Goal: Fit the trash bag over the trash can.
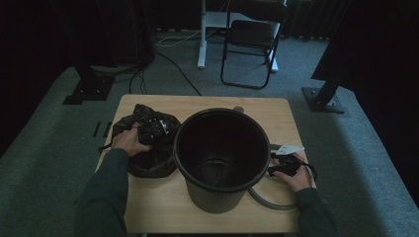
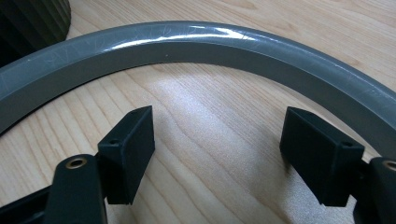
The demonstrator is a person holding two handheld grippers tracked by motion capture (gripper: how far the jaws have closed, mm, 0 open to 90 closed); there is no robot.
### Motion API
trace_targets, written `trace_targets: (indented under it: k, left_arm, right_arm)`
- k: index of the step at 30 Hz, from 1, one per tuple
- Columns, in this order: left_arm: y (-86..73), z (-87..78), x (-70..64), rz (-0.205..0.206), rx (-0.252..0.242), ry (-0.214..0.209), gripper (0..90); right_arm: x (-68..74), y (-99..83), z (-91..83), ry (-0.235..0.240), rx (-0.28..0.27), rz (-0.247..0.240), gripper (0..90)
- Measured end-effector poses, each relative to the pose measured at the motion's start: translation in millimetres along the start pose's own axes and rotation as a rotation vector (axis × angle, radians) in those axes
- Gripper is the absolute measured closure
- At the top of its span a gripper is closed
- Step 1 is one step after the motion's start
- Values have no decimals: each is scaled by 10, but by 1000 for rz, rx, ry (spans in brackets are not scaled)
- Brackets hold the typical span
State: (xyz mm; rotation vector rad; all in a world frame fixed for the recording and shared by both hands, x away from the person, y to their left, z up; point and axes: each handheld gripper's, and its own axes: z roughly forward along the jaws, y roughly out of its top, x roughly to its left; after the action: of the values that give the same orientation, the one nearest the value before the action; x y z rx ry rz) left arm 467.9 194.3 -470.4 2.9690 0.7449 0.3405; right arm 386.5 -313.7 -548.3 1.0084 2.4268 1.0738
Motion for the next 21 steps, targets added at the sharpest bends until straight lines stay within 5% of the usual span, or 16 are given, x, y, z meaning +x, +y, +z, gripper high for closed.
trace_targets:
  k: [9, 21]
  left_arm:
    - [-61, -476, 120, 29, -47, -1, 793]
    - [-98, -870, 216, 38, -83, 5, 793]
  right_arm:
    - [0, 0, 0, 0, 0, 0, 255]
    - [0, 0, 0, 0, 0, 0, 256]
